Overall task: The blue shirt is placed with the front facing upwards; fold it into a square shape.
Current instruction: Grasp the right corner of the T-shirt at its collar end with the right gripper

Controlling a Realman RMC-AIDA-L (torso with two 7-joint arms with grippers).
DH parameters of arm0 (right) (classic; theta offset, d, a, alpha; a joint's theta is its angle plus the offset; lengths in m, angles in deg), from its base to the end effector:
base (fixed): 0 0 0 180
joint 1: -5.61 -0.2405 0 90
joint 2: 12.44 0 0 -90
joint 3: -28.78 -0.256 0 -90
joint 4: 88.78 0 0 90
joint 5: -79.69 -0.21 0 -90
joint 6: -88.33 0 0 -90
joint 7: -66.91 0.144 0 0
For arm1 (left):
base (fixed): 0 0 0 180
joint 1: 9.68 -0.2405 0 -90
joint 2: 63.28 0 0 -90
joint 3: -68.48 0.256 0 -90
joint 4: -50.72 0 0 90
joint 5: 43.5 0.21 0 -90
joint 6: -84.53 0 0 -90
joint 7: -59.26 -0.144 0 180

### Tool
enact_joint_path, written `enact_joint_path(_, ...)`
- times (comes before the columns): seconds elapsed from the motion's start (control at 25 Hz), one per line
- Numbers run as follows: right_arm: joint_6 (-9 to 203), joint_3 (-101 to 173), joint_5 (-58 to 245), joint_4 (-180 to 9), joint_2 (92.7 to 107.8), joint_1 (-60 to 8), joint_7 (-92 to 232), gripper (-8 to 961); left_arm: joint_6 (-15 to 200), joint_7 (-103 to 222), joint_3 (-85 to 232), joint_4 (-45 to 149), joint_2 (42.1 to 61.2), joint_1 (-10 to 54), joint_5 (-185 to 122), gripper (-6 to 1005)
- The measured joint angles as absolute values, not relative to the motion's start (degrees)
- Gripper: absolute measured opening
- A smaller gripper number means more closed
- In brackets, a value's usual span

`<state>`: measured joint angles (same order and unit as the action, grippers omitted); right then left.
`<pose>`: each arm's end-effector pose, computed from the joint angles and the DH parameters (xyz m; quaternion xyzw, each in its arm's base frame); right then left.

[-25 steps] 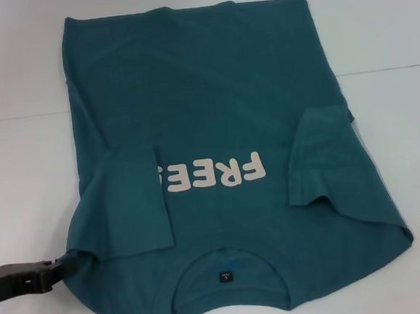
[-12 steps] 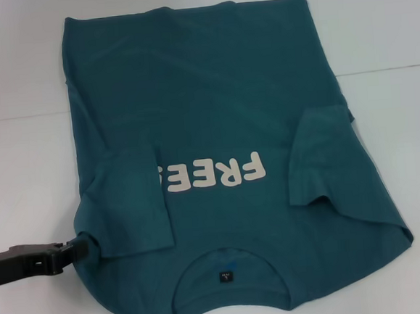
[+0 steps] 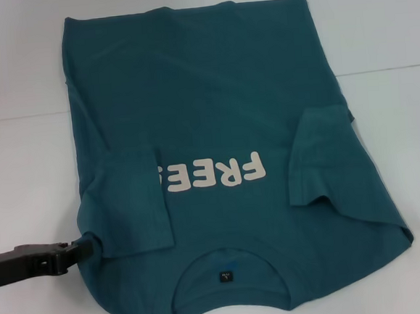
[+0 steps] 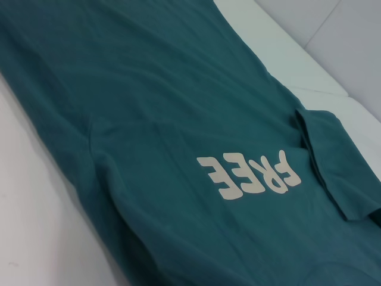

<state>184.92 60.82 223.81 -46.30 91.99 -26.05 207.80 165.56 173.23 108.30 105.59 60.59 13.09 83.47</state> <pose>0.3420 0.3225 0.1157 -0.7250 0.6757 0.0367 0.1282 -0.3015 0.3190 0.0137 -0.8456 -0.4727 -0.1574 0.1916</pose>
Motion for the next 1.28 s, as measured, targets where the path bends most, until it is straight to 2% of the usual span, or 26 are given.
enact_joint_path(0.24,182.2,61.3,224.7,-46.3,93.74,-26.3,207.5,700,165.4,173.0,108.3,105.4,60.65,13.3,83.5,37)
enact_joint_path(0.4,181.0,61.4,224.7,-46.4,94.35,-26.3,207.5,700,165.4,172.7,108.4,104.8,60.65,13.4,83.5,37)
enact_joint_path(1.28,175.8,62.0,224.7,-48.8,95.52,-26.5,206.7,701,165.6,172.5,108.4,104.6,60.65,13.7,83.5,37)
